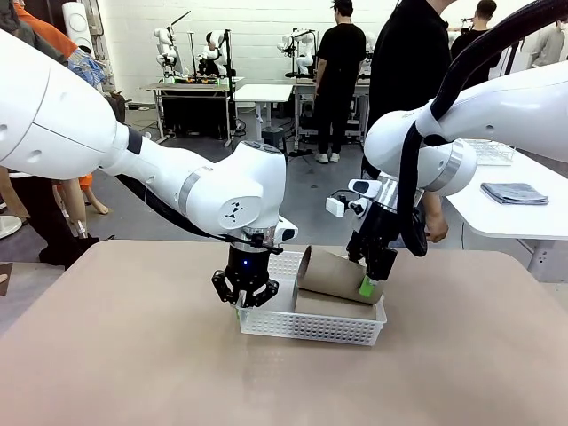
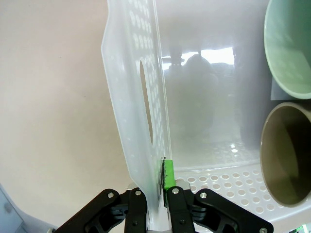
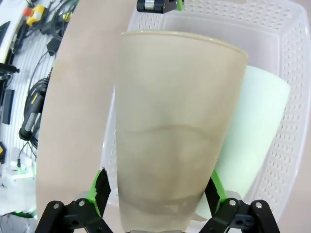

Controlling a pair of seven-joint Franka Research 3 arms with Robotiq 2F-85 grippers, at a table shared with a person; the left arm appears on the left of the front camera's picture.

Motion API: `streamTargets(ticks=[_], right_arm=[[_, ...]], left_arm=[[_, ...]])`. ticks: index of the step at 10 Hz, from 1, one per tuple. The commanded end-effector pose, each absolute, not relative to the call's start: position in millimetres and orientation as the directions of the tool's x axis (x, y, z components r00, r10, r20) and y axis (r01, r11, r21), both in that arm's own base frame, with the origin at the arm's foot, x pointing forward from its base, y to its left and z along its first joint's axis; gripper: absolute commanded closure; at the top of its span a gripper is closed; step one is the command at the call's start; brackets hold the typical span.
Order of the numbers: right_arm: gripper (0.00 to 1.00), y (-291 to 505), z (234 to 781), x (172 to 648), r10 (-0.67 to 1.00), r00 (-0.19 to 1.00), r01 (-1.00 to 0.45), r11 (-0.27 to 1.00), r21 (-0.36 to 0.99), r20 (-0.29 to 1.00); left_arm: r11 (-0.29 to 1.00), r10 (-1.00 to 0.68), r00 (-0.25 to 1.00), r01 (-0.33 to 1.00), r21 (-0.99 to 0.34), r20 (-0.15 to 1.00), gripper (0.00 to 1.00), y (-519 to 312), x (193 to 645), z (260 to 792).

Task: Clean and organize the cups into the basket.
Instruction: Pick up the Reusable plastic cup from the right side of the table and stack it inside the Organizing basket in the center of the table.

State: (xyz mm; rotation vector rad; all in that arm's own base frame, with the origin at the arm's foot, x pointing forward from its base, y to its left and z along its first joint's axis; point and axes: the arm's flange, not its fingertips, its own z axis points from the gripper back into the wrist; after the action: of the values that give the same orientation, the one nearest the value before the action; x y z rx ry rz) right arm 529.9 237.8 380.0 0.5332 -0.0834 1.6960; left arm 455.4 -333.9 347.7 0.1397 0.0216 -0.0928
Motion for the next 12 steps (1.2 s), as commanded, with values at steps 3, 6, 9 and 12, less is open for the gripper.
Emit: streamTargets(ticks=[3,6,9,12], right_arm=[[0.00,237,383,533,0.920,-0.092,-0.946,-0.200,0.254,0.381],[0.00,185,440,513,0.746,-0.108,-0.962,-0.244,0.119,0.657],[0.00,43,497,452,0.356,-0.154,-0.963,-0.264,-0.059,0.922],[0.00,-75,469,405,-0.008,-0.196,-0.958,-0.210,-0.193,0.981]], left_arm=[[0.984,-0.098,0.995,0.102,0.147,-0.036,1.00,-334,452,343],[0.984,-0.098,0.995,0.102,0.147,-0.036,1.00,-334,452,343],[0.984,-0.098,0.995,0.102,0.147,-0.036,1.00,-334,452,343],[0.984,-0.098,0.995,0.102,0.147,-0.036,1.00,-334,452,343]])
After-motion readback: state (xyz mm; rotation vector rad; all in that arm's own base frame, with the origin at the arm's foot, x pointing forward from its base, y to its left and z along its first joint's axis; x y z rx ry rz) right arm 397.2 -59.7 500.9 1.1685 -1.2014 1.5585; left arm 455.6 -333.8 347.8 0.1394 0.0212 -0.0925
